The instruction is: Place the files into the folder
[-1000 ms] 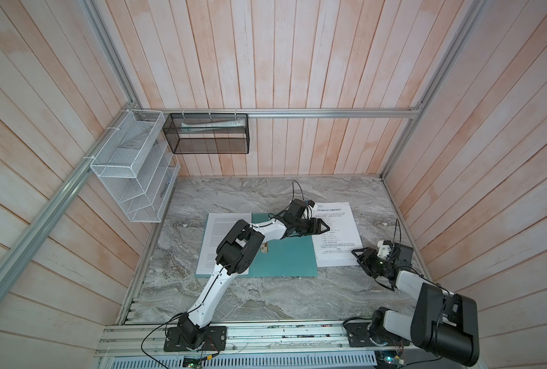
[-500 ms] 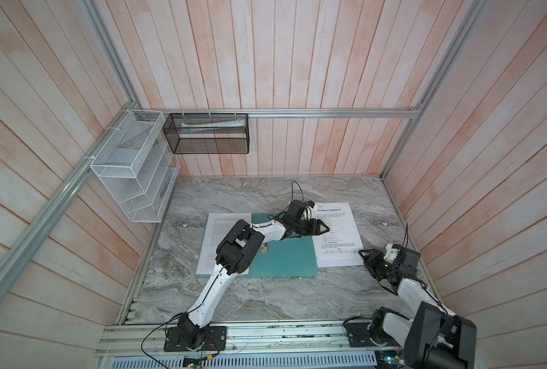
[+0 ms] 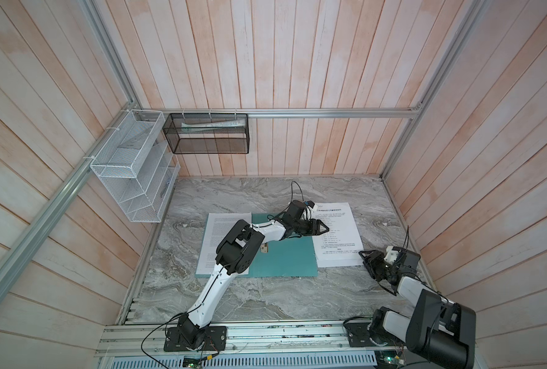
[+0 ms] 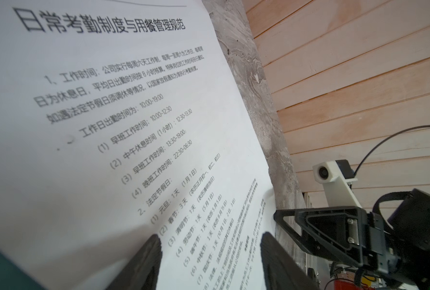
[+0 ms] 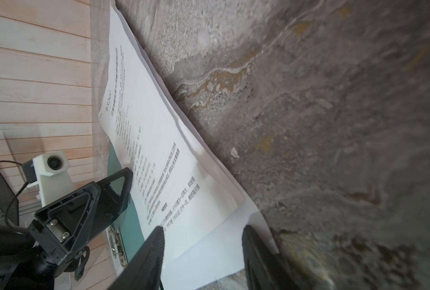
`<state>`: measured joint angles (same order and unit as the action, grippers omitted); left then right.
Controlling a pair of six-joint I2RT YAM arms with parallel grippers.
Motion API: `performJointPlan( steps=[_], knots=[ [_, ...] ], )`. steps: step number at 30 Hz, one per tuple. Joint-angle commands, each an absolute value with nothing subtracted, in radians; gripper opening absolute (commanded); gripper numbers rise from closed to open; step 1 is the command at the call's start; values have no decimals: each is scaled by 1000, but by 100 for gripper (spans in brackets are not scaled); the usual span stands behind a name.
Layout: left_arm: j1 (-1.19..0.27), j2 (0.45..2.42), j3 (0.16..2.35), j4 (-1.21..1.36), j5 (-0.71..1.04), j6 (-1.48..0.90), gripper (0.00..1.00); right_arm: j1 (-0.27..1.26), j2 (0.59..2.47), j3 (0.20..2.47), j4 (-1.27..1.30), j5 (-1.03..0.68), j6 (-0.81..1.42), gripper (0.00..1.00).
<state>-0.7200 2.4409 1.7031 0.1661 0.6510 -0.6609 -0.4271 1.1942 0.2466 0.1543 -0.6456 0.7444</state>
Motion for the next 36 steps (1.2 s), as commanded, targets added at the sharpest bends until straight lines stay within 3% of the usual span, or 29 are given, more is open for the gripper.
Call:
performJointPlan(
  steps=[1,16,30,34,36],
  knots=[
    [-718,2463,1669,117,652,-646,65,-429,1238,244,192,-676,758,53],
    [-710,2483,1674,121,663,-634,63,-428,1411,197,557,-784,920,51],
    [-705,2505,1684,123,674,-629,61,-387,1550,256,672,-796,910,44],
    [-703,2503,1686,117,674,-626,60,-352,1595,272,716,-799,923,38],
    [-701,2501,1685,114,672,-624,60,-338,1604,275,733,-802,931,20]
  ],
)
